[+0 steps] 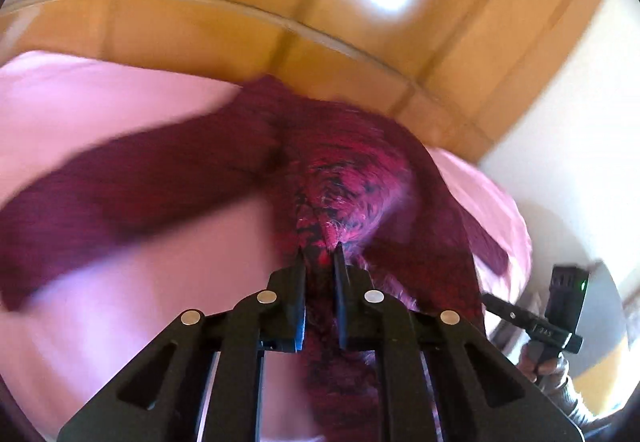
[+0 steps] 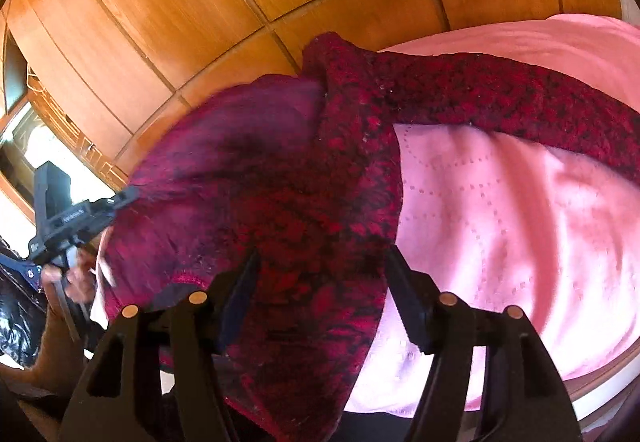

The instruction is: Fold small clothes

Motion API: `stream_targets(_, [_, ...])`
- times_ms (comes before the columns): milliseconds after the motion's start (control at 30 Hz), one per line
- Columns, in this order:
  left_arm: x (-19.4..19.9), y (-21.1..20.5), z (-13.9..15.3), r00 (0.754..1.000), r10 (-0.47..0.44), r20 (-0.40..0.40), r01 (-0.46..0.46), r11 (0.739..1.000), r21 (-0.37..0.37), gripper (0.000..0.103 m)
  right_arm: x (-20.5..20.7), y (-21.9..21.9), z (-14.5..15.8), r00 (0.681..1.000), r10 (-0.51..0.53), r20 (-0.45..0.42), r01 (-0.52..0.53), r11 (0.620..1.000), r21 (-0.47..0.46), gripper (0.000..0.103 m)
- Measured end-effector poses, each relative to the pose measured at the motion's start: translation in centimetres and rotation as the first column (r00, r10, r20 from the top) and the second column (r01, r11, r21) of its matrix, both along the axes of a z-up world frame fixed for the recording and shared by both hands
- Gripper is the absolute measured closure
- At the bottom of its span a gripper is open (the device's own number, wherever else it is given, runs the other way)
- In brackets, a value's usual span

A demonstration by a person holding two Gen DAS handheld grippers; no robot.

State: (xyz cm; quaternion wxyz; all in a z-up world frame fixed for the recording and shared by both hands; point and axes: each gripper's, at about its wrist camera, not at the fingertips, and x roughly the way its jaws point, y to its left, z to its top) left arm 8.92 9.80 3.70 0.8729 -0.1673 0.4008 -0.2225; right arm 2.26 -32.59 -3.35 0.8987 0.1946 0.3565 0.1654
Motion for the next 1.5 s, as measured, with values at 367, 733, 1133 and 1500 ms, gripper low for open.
stream_targets(367, [-1.7,10.1,-5.5,0.972,0.174,-0.157,-0.158,0.981,0.111,0.091,0.4,0.3,-2.9,0.989,0.070,-0.132,-0.051,0.989,0.136,0.039])
stream_targets(733, [-4.9,8.5,-0.1,0.996,0.050,-0.078,-0.051,0.999,-0.014,0.049,0.1,7.2,-5.4,0.949,0.229,-0.219,-0.219,0.973,0.067,0.062])
stream_targets(1133, [-9.2,0.1,-1.7,0.981,-0.193,-0.003,0.182,0.921,0.345,0.042,-1.1,5.8,-4.4,0.955,0.220,-0.200,-0.210,0.975,0.069,0.053])
stream_targets(1500, [-7.8,2.5,-3.3,0.994,-0.112,0.023,0.100,0.952,0.289,0.089,-0.8,7.0,-4.3,0.954,0.233,-0.189,-0.228,0.972,0.051,0.087])
